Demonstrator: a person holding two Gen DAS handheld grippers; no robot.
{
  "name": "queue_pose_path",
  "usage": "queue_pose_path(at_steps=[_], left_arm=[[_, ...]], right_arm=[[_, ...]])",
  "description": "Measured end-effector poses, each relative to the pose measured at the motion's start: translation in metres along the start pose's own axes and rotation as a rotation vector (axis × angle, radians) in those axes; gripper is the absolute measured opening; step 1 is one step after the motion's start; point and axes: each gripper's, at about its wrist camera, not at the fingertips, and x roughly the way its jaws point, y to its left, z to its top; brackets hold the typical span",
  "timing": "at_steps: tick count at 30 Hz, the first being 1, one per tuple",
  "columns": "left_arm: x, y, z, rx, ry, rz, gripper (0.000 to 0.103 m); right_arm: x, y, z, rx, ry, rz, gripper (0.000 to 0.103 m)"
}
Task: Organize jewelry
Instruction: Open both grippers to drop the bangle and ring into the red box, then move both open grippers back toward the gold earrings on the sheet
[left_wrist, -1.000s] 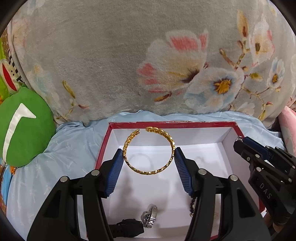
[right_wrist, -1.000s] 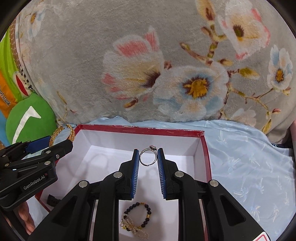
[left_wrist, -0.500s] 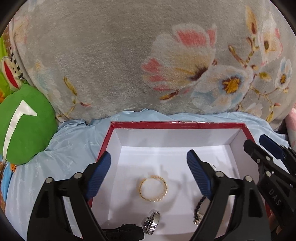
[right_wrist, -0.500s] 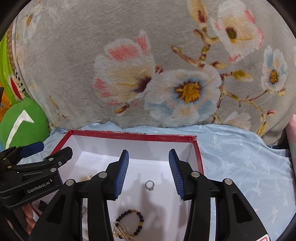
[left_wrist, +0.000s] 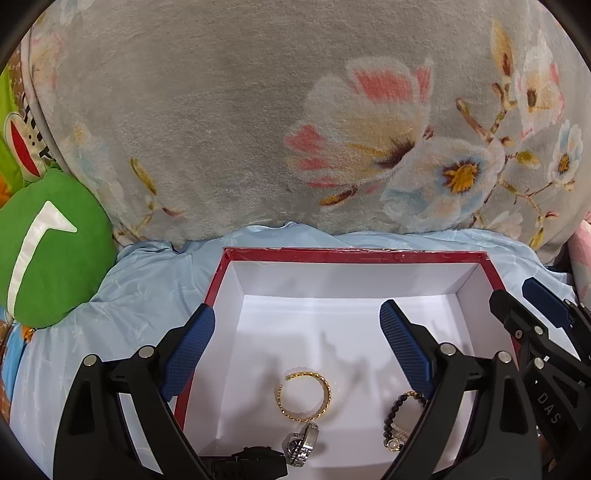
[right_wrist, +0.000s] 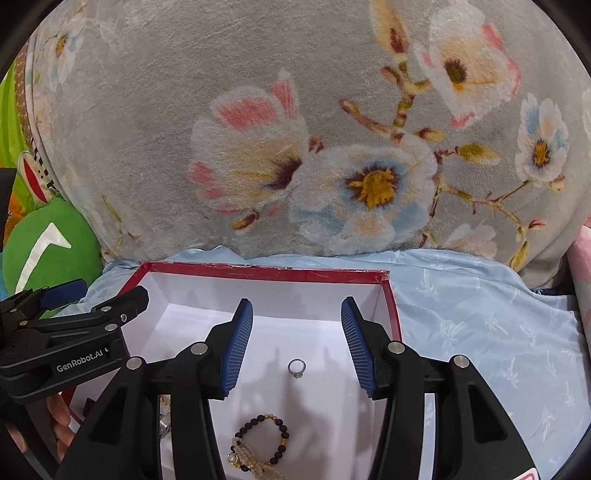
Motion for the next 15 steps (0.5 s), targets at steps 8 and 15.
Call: queue_pose_path(at_steps=[8, 15], left_arm=[[-0.035, 0.031, -0.01, -0.055, -0.011, 0.006, 0.088], [-0.097, 0.079, -0.052, -0.108, 0.017, 0.007, 0.088]], right_arm=[[-0.031, -0.009, -0.004, 0.019, -0.011, 0.003, 0.049], [-0.102, -0.017, -0.042, 0.022, 0.007, 0.02, 0.052]])
